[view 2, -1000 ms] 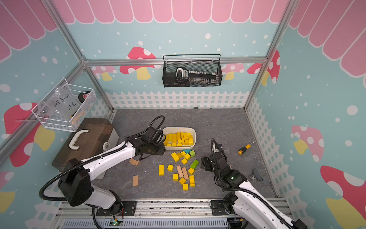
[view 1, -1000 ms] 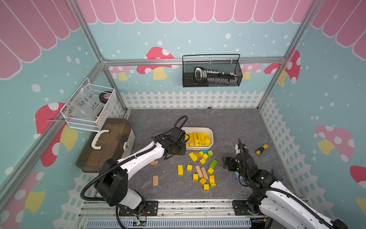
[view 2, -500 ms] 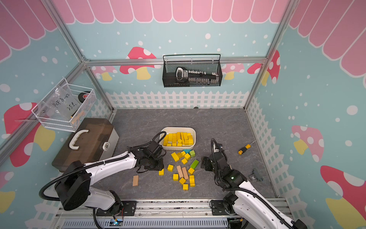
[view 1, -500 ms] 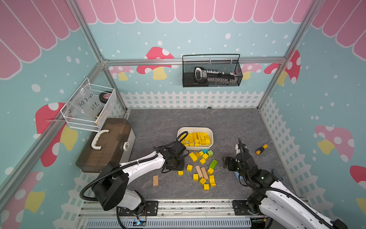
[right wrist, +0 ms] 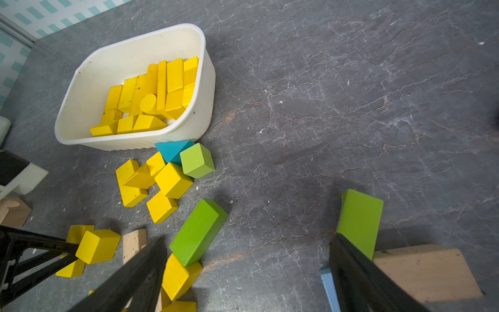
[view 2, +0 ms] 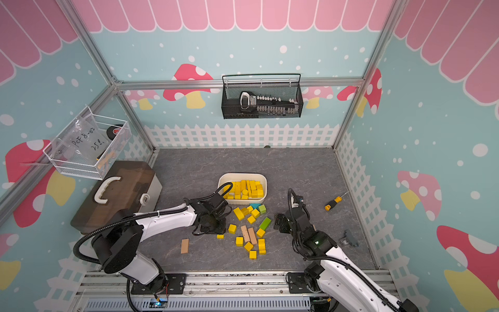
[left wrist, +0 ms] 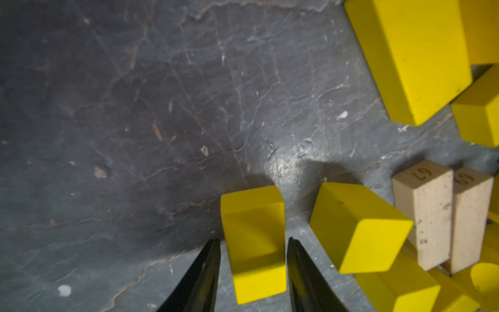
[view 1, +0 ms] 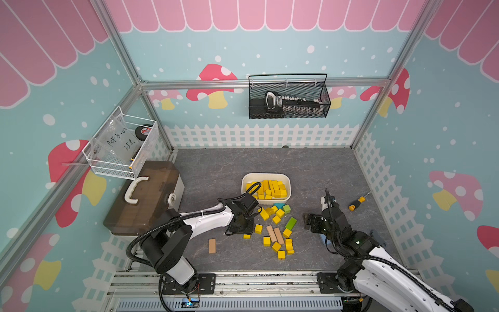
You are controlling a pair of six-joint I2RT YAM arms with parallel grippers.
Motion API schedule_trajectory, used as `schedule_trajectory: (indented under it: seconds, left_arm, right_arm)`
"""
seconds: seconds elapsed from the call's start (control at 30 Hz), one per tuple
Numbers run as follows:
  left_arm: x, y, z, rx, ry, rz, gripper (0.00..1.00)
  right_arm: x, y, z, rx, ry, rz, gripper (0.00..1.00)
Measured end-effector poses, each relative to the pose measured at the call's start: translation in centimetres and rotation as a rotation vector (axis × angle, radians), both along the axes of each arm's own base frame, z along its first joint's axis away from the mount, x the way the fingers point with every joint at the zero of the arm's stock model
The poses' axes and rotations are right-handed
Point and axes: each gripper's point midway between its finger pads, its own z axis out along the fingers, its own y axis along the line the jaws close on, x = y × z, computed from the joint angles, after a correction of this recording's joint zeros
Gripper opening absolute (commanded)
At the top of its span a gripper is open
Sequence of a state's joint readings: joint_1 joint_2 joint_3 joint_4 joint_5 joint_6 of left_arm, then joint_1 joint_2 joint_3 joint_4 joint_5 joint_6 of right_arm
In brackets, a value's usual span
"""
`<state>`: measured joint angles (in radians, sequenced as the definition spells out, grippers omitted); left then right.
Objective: Pick out the yellow building blocks
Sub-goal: Place the building block in the storage box, then pick up the building block from the center of the board.
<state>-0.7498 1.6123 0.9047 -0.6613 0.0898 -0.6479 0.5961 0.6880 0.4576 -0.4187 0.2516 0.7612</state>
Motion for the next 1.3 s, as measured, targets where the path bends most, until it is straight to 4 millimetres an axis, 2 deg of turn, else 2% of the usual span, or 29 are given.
schedule_trajectory:
  seconds: [0.23,0.67,0.9,1.3]
  left_arm:
    - [0.3,-0.4,-0.3,0.013,0.013,-0.005,0.47]
    - [0.3,-0.6,-0.4,0.015,0.014,-0.014,0.35]
    - [0.2,-0.7,-0.3,0.017,0.01,-0.022,0.33]
    - [1.5,-1.5,2.8,0.0,-0.051,-0.066,0.33]
  right_arm:
    - [0.0,0.0,0.1,0.002,-0.002,0.0,0.93]
    - [0.0,0.0,0.2,0.006,-0.006,0.001,0.93]
    - [-0.1,0.0,0.0,0.006,-0.003,0.003,0.93]
    - [-0.1,0.0,0.0,0.006,-0.002,0.001,0.94]
